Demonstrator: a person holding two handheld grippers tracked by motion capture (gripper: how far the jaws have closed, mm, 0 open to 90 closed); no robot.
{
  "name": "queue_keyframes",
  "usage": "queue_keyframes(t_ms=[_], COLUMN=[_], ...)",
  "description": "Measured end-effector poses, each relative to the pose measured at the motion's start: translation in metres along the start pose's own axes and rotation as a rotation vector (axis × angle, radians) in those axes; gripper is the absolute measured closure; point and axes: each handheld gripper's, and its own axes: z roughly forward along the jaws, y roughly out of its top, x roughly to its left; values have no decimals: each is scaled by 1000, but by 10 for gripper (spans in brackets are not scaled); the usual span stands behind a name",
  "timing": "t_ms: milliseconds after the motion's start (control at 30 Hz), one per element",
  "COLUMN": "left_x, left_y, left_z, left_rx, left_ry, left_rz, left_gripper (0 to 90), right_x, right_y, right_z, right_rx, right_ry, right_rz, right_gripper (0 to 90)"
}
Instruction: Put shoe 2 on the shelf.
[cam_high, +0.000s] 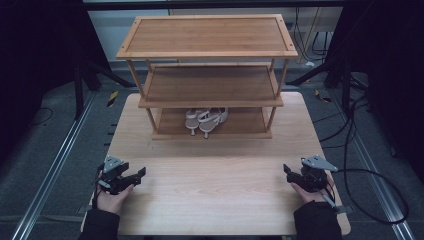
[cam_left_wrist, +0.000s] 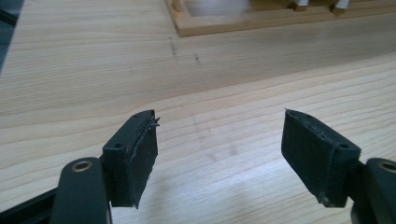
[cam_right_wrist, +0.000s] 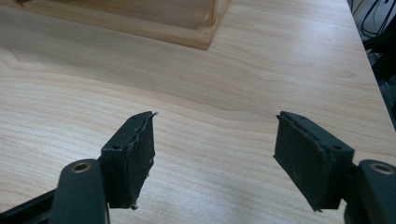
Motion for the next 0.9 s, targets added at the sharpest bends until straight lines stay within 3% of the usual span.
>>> queue_keyframes(t_ms=[633,900], left_x=[33,39], left_y=[-11,-12], left_z=[0,-1], left_rx=[41,38], left_ry=[92,110], left_rz=[-9,-15], left_gripper=[225,224], right_x=[-12,-14], right_y=[-3,-3], right_z=[3,2], right_rx=[40,40], right_ry=[-31,-37], right_rz=[36,45], right_gripper=[209,204])
